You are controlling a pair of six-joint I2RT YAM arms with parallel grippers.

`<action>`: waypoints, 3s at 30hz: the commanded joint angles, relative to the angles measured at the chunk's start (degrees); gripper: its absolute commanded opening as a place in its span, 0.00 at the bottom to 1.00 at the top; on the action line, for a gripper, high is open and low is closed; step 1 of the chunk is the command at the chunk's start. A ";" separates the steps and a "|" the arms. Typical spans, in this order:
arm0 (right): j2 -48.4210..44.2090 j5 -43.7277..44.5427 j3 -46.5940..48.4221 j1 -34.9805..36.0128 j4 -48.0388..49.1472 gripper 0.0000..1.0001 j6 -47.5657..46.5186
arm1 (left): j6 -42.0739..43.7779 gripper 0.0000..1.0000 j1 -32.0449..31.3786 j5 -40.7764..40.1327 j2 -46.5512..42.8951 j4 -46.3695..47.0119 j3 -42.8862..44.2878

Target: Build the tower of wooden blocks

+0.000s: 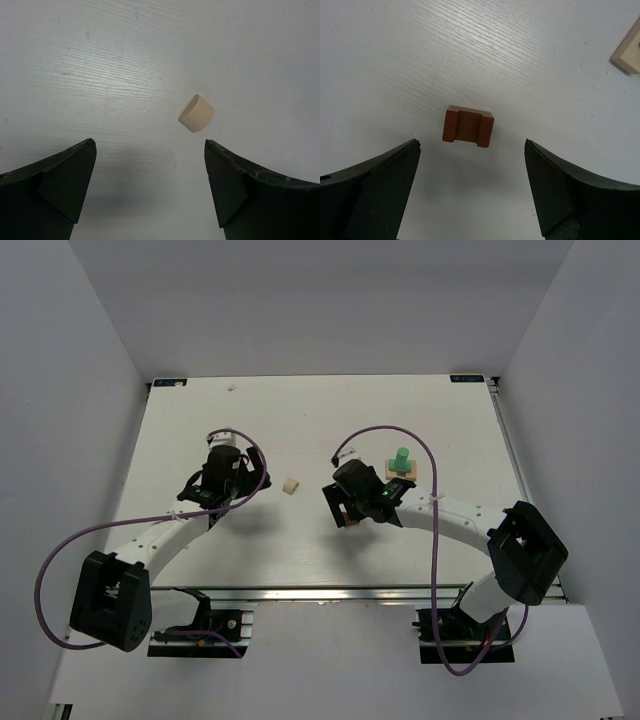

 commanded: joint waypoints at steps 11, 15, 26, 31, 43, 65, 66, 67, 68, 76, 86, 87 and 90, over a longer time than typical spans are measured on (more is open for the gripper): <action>-2.84 -0.83 -1.95 0.18 3.00 0.89 0.65 | 2.68 0.98 0.17 5.89 1.81 2.27 -0.45; -2.41 -0.30 -2.21 0.18 2.91 0.89 0.82 | 2.68 0.98 0.26 6.24 2.17 2.53 -0.45; -0.47 -0.21 -1.51 0.18 2.65 0.89 1.52 | 2.94 0.98 0.26 6.07 2.08 2.27 -0.45; -0.29 0.05 -1.33 0.09 2.56 0.89 1.44 | 2.94 0.98 0.26 6.24 2.25 2.35 -0.45; 0.14 0.14 -1.51 0.18 2.30 0.89 1.35 | 2.94 0.98 0.26 6.51 2.52 2.53 -0.45; 2.16 -1.53 -2.48 0.18 4.93 0.89 0.91 | 3.12 0.98 0.26 7.38 2.78 2.18 -0.45; 2.34 -0.83 -2.56 0.18 5.37 0.89 1.08 | 3.12 0.98 0.26 7.47 2.52 2.27 -0.54; 2.86 -0.48 -2.74 0.18 6.59 0.89 1.00 | 3.12 0.98 0.26 7.56 2.52 2.27 -0.46; 3.22 -0.04 -2.57 0.09 6.95 0.87 1.00 | 3.03 0.98 0.26 7.56 2.52 2.27 -0.54; 6.64 -0.47 -1.16 0.09 7.22 0.76 1.08 | 3.12 0.98 0.26 7.82 1.47 1.92 -0.72; 6.21 -1.09 -1.69 0.00 7.48 0.47 1.87 | 3.03 0.98 0.26 8.26 0.15 1.65 -0.89; 6.04 -1.18 -1.69 0.00 7.66 0.42 2.05 | 3.20 0.98 0.26 8.61 0.06 1.82 -0.89; 5.07 -1.96 -1.86 -0.09 7.75 0.38 2.40 | 3.73 0.98 0.26 12.20 -0.99 3.31 -1.42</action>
